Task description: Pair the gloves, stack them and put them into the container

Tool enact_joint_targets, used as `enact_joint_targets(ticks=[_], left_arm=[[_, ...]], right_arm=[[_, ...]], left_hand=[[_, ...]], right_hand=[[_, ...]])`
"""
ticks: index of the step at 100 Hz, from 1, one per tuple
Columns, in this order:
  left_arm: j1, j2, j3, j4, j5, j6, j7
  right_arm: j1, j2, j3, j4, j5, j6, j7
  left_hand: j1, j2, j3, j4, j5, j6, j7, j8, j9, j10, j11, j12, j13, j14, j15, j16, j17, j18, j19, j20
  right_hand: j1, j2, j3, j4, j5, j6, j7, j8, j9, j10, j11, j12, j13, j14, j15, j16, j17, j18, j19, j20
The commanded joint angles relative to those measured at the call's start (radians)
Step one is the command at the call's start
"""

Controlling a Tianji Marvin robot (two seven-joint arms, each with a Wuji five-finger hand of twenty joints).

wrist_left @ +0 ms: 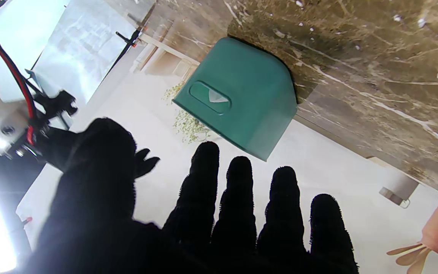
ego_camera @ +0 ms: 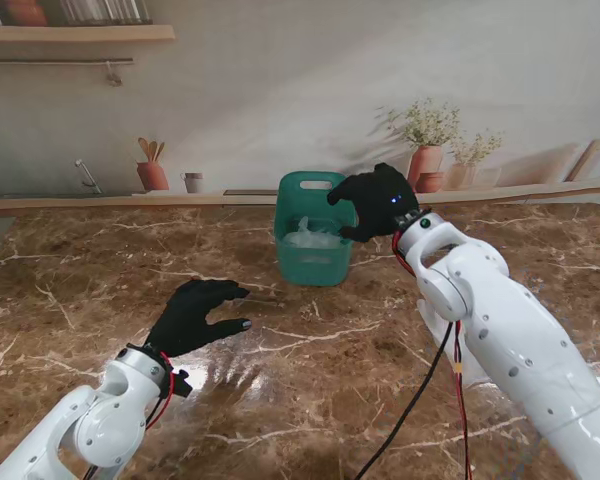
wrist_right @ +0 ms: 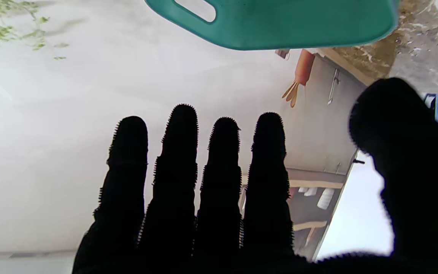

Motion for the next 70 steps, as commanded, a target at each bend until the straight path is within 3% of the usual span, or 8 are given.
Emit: enact_joint_targets(ticks=[1,7,26,49,58,70], left_arm=[[-0.008,-0.006,0.006,0.011,-0.005,-0.012,0.008],[-0.015,-0.007,0.009,0.017,-0.012,-0.022,0.010],[-0.030,-0.008,0.015,0.025,-0.033,-0.042,0.004],[-0.042,-0.007,0.027,0.021,-0.037,-0.047,-0.005],[-0.045,-0.007,0.033,0.014,-0.031,-0.048,-0.004],[-0.045,-0.005,0.036,0.002,-0.026,-0.045,-0.009]], right_arm=[[-0.098,0.020,0.034,-0.028,0.007,0.000,0.011],[-0.169,0.021,0.084,-0.066,-0.005,0.001,-0.007],[-0.387,0.018,0.230,-0.153,-0.025,0.035,-0.071],[-0.561,0.008,0.341,-0.192,-0.032,0.139,-0.103],[-0.611,0.005,0.374,-0.198,-0.036,0.188,-0.106],[-0.675,0.003,0.407,-0.205,-0.067,0.271,-0.108]], left_hand=[[-0.006,0.047,-0.044,0.022,-0.012,0.013,-0.024,-0.017,-0.051,-0.009,-0.020,-0.015,-0.046,-0.051,-0.031,-0.016,0.005,-0.037,0.023,-0.017],[0.004,0.068,-0.097,0.035,-0.009,0.016,-0.041,-0.027,-0.053,-0.008,-0.026,-0.020,-0.048,-0.053,-0.033,-0.027,0.004,-0.053,0.046,-0.049],[-0.006,0.080,-0.106,0.036,-0.014,0.015,-0.044,-0.028,-0.055,-0.008,-0.027,-0.021,-0.050,-0.058,-0.033,-0.031,0.010,-0.064,0.065,-0.059],[-0.004,0.080,-0.105,0.037,-0.012,0.016,-0.043,-0.028,-0.052,-0.006,-0.028,-0.021,-0.050,-0.058,-0.031,-0.034,0.005,-0.057,0.086,-0.066],[-0.003,0.079,-0.105,0.037,-0.010,0.016,-0.040,-0.027,-0.050,-0.008,-0.026,-0.021,-0.047,-0.061,-0.030,-0.034,0.004,-0.056,0.087,-0.070],[-0.001,0.077,-0.104,0.037,-0.007,0.013,-0.038,-0.026,-0.047,-0.009,-0.025,-0.020,-0.045,-0.063,-0.029,-0.035,0.002,-0.057,0.087,-0.075]], right_hand=[[-0.038,0.019,-0.025,0.041,-0.036,0.007,-0.016,-0.012,0.007,0.005,-0.023,-0.023,-0.032,-0.003,-0.023,-0.045,-0.009,-0.010,-0.031,-0.027],[-0.034,0.024,-0.034,0.044,-0.038,0.008,-0.017,-0.012,0.007,0.006,-0.025,-0.025,-0.034,-0.010,-0.029,-0.052,-0.011,-0.017,-0.038,-0.035],[-0.017,0.050,-0.077,0.054,-0.034,0.010,-0.018,-0.012,0.012,0.010,-0.027,-0.032,-0.039,-0.016,-0.043,-0.076,-0.005,-0.037,-0.058,-0.068],[0.021,0.030,-0.088,0.062,-0.029,0.014,-0.015,-0.011,0.015,0.011,-0.025,-0.033,-0.040,-0.013,-0.039,-0.082,-0.009,-0.029,-0.055,-0.079],[0.055,-0.043,0.005,0.052,-0.014,0.024,-0.002,-0.006,0.030,0.012,-0.015,-0.027,-0.035,-0.012,-0.033,-0.085,-0.010,-0.024,-0.042,-0.086],[0.169,-0.148,0.178,0.044,0.024,0.039,0.035,0.012,0.056,0.008,0.004,-0.011,-0.025,-0.013,-0.025,-0.080,-0.008,-0.017,-0.027,-0.084]])
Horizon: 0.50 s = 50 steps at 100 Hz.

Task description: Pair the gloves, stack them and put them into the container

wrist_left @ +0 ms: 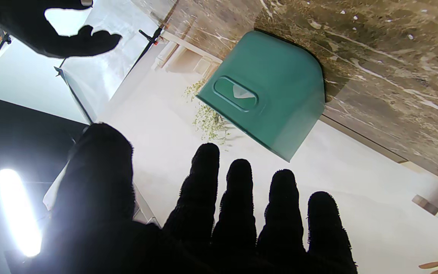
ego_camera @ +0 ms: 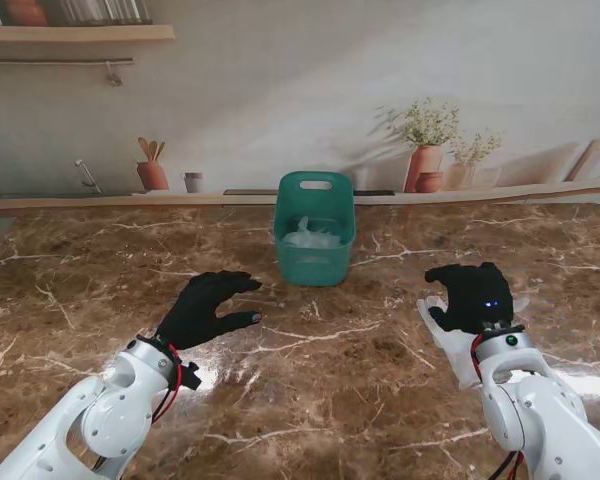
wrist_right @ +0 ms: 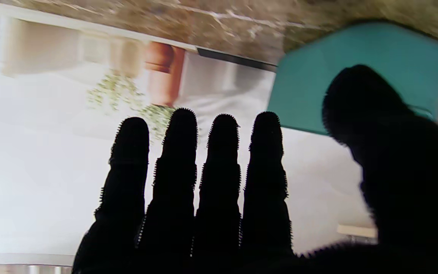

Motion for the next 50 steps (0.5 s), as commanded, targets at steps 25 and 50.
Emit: enact_joint_targets(ticks=[25,50], left_arm=[[-0.004,0.004,0.016,-0.037,0.013,0.008,-0.025],[-0.013,0.006,0.033,-0.049,0.015,0.014,-0.037]], right_arm=[[-0.150,0.000,0.063,-0.017,-0.097,0.183,0.097],[-0.210,-0.004,0.067,-0.023,-0.113,0.267,0.145]], left_hand=[[0.004,0.034,-0.042,0.025,-0.005,0.003,-0.009,-0.013,-0.022,-0.014,-0.014,-0.009,-0.023,-0.062,-0.020,-0.015,-0.005,-0.032,0.020,-0.023],[0.005,0.037,-0.042,0.025,-0.007,-0.004,-0.006,-0.011,-0.025,-0.018,-0.016,-0.010,-0.023,-0.068,-0.025,-0.018,-0.007,-0.031,0.013,-0.025]], right_hand=[[0.237,-0.018,0.262,0.049,0.028,0.038,0.040,0.036,-0.019,0.003,0.008,0.015,-0.060,0.000,-0.015,-0.017,-0.045,0.005,-0.010,-0.020],[0.201,-0.077,0.165,0.013,0.016,0.031,0.114,0.178,-0.092,0.020,-0.006,0.027,-0.114,0.003,-0.024,-0.020,-0.078,-0.003,-0.060,0.005]])
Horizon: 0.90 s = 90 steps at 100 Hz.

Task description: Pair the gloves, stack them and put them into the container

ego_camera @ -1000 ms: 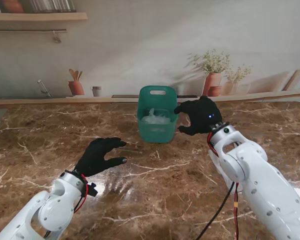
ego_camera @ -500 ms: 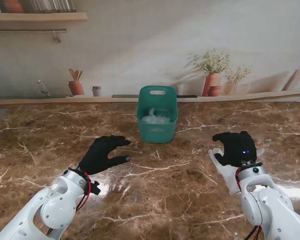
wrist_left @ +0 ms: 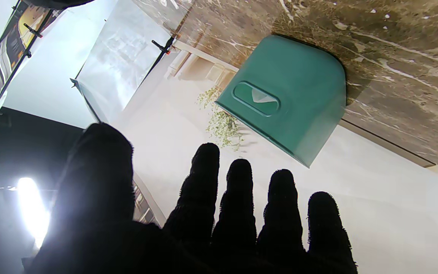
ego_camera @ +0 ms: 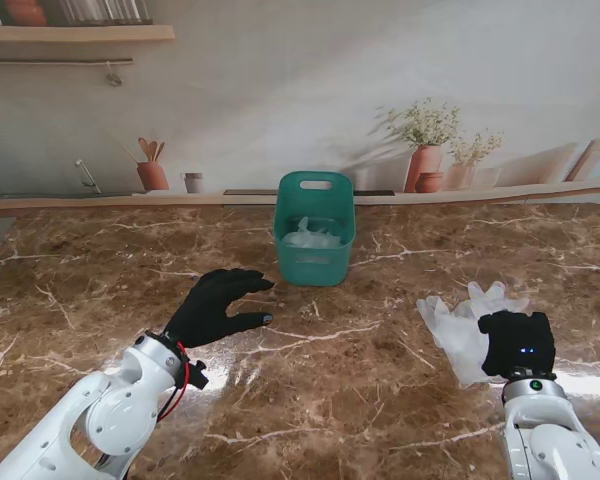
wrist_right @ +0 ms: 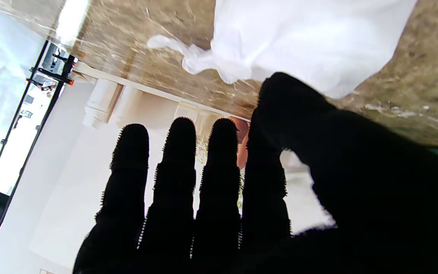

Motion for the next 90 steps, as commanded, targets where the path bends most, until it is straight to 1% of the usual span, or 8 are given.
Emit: enact_joint_targets(ticks=[1,9,14,20,30,64,78,90], left_arm=[[0.000,-0.001,0.007,-0.009,0.003,0.003,-0.002],[-0.002,0.000,0.010,-0.010,0.004,0.003,-0.004],[-0.004,0.000,0.011,-0.008,0.003,0.001,-0.005],[-0.006,0.000,0.012,-0.006,0.003,0.000,-0.005],[-0.009,0.000,0.015,-0.004,0.002,-0.003,-0.005],[-0.019,0.000,0.026,0.000,-0.002,-0.006,-0.007],[-0.020,0.000,0.028,-0.002,-0.003,-0.004,-0.009],[-0.021,0.000,0.030,-0.002,-0.006,-0.002,-0.012]], right_arm=[[-0.028,-0.004,-0.001,0.017,0.009,0.012,0.021],[-0.044,-0.006,-0.001,0.020,0.017,0.031,0.028],[-0.059,-0.006,0.001,0.013,0.018,0.042,0.047],[-0.076,-0.007,0.003,0.003,0.015,0.054,0.070],[-0.093,-0.007,0.000,-0.003,0.015,0.068,0.095],[-0.058,-0.002,-0.030,0.055,0.033,0.079,0.106],[-0.020,0.003,-0.057,0.103,0.046,0.085,0.111],[0.020,0.006,-0.089,0.165,0.051,0.097,0.072]], left_hand=[[0.005,0.037,-0.042,0.025,-0.007,-0.004,-0.006,-0.011,-0.024,-0.018,-0.016,-0.010,-0.023,-0.055,-0.025,-0.016,-0.007,-0.031,0.012,-0.012],[0.007,0.039,-0.041,0.025,-0.009,-0.004,-0.004,-0.010,-0.025,-0.018,-0.017,-0.011,-0.024,-0.055,-0.027,-0.017,-0.007,-0.031,0.009,-0.011],[0.007,0.038,-0.042,0.025,-0.008,-0.006,-0.003,-0.009,-0.025,-0.019,-0.018,-0.011,-0.024,-0.056,-0.027,-0.017,-0.008,-0.031,0.007,-0.011],[0.009,0.039,-0.041,0.025,-0.009,-0.007,-0.002,-0.009,-0.025,-0.017,-0.018,-0.011,-0.024,-0.057,-0.028,-0.018,-0.008,-0.029,0.004,-0.011],[0.010,0.039,-0.042,0.025,-0.009,-0.007,0.000,-0.008,-0.025,-0.019,-0.019,-0.012,-0.024,-0.058,-0.030,-0.019,-0.009,-0.027,0.000,-0.010],[0.015,0.037,-0.042,0.025,-0.009,-0.006,0.002,-0.006,-0.024,-0.019,-0.019,-0.012,-0.023,-0.057,-0.032,-0.019,-0.008,-0.027,-0.015,-0.004],[0.016,0.037,-0.041,0.025,-0.007,-0.007,0.004,-0.006,-0.022,-0.017,-0.019,-0.012,-0.022,-0.057,-0.031,-0.018,-0.008,-0.025,-0.017,0.000],[0.016,0.036,-0.042,0.025,-0.007,-0.007,0.004,-0.005,-0.020,-0.018,-0.018,-0.011,-0.021,-0.058,-0.031,-0.018,-0.008,-0.025,-0.019,0.003]], right_hand=[[0.016,-0.027,-0.009,0.012,-0.008,0.006,0.037,0.053,-0.040,0.018,-0.005,0.014,-0.032,0.002,-0.011,-0.020,-0.018,-0.001,-0.025,0.006],[0.004,-0.029,-0.024,0.009,0.010,-0.034,0.090,0.151,-0.058,0.023,-0.005,0.014,-0.049,0.005,-0.014,-0.023,-0.026,-0.003,-0.035,0.010],[0.016,-0.044,-0.049,-0.060,0.030,-0.071,0.128,0.193,-0.069,0.028,-0.008,0.012,-0.063,0.008,-0.017,-0.025,-0.037,-0.002,-0.042,0.012],[0.014,-0.055,-0.064,-0.088,0.043,-0.093,0.149,0.202,-0.077,0.029,-0.012,0.010,-0.074,0.009,-0.020,-0.027,-0.045,-0.002,-0.046,0.012],[-0.009,-0.021,-0.048,0.013,0.029,-0.040,-0.003,0.117,-0.097,0.029,-0.027,-0.006,-0.095,0.011,-0.025,-0.031,-0.058,-0.002,-0.060,0.018],[-0.018,-0.041,-0.090,0.002,-0.120,-0.030,-0.196,-0.102,-0.157,0.033,-0.050,-0.044,-0.118,0.012,-0.026,-0.032,-0.073,0.002,-0.071,0.031],[-0.020,-0.037,-0.095,-0.001,-0.120,-0.050,-0.190,-0.119,-0.154,0.032,-0.043,-0.044,-0.107,0.011,-0.014,-0.024,-0.066,0.006,-0.063,0.039],[-0.043,-0.023,-0.098,-0.009,-0.009,-0.068,-0.073,-0.099,-0.081,0.031,0.004,-0.019,-0.051,0.007,0.030,0.010,-0.026,0.014,-0.011,0.069]])
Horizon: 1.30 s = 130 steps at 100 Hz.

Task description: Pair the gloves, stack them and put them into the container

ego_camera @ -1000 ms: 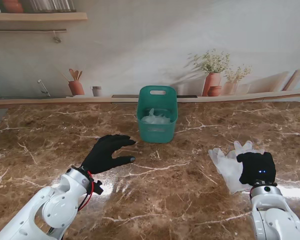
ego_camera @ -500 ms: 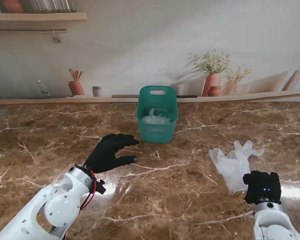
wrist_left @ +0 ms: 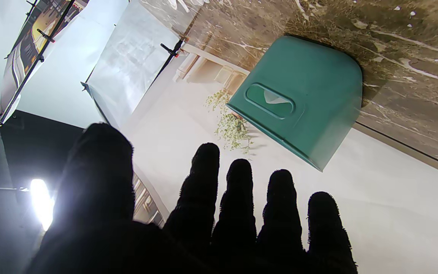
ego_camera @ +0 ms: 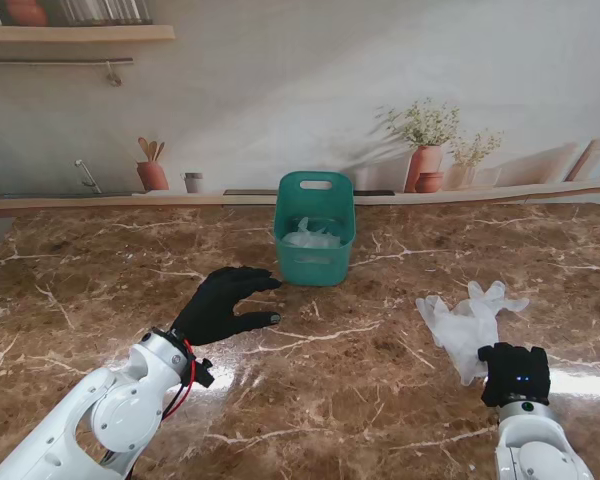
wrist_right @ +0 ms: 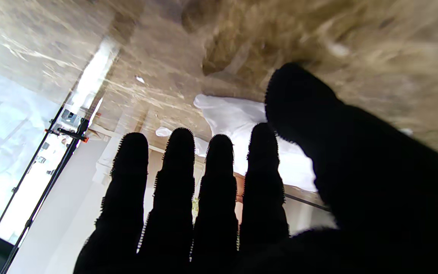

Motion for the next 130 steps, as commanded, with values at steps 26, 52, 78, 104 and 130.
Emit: enact_joint_targets(ticks=[26,52,78,104,130], left_arm=[[0.002,-0.001,0.007,-0.002,-0.002,0.010,0.000],[0.006,-0.002,0.006,-0.003,-0.004,0.011,0.005],[0.011,-0.004,0.003,-0.001,-0.004,0.011,0.017],[0.011,-0.006,0.001,0.005,-0.007,0.002,0.024],[0.016,-0.006,-0.011,0.020,-0.008,-0.027,0.030]], right_arm=[[0.085,-0.005,-0.063,0.180,0.063,0.026,-0.176],[0.066,-0.014,-0.038,0.136,0.097,-0.045,-0.228],[-0.010,-0.033,0.027,-0.042,0.119,-0.150,-0.305],[-0.036,-0.042,0.044,-0.212,0.155,-0.290,-0.296],[0.036,-0.051,-0.023,-0.268,0.306,-0.403,-0.223]], left_hand=[[0.014,0.038,-0.043,0.024,-0.009,-0.012,0.004,-0.005,-0.022,-0.022,-0.018,-0.010,-0.021,-0.050,-0.030,-0.008,-0.008,-0.023,-0.022,0.009],[0.013,0.042,-0.042,0.025,-0.011,-0.013,0.005,-0.005,-0.022,-0.017,-0.019,-0.010,-0.023,-0.047,-0.032,-0.008,-0.009,-0.023,-0.027,0.012],[0.016,0.043,-0.041,0.025,-0.015,-0.010,0.004,-0.005,-0.023,-0.009,-0.020,-0.011,-0.026,-0.043,-0.033,-0.009,-0.009,-0.017,-0.030,0.015],[0.028,0.032,-0.040,0.026,-0.015,-0.009,0.005,-0.005,-0.023,-0.007,-0.019,-0.011,-0.026,-0.041,-0.033,-0.008,-0.010,-0.015,-0.029,0.022],[0.046,0.007,-0.037,0.025,-0.013,-0.010,0.009,-0.002,-0.019,-0.008,-0.016,-0.009,-0.022,-0.041,-0.030,-0.006,-0.010,-0.014,-0.027,0.031]], right_hand=[[-0.025,0.002,-0.091,-0.172,0.320,-0.200,0.659,-0.193,0.224,-0.017,0.092,0.063,0.168,-0.005,0.101,0.073,0.128,0.015,0.225,0.081],[-0.146,0.174,0.053,-0.095,0.251,-0.121,0.587,0.236,0.201,-0.018,0.117,0.126,0.137,-0.008,0.096,0.073,0.086,0.004,0.220,0.060],[-0.154,0.200,0.074,-0.087,0.241,-0.092,0.571,0.348,0.185,-0.016,0.162,0.173,0.094,0.000,0.100,0.076,0.048,0.007,0.196,0.069],[-0.147,0.193,0.074,-0.089,0.250,-0.075,0.574,0.337,0.214,-0.025,0.219,0.237,0.108,0.006,0.131,0.094,0.052,0.015,0.193,0.081],[-0.139,0.198,0.067,-0.094,0.247,-0.062,0.584,0.328,0.300,-0.033,0.293,0.486,0.177,-0.001,0.224,0.164,0.089,0.031,0.232,0.110]])
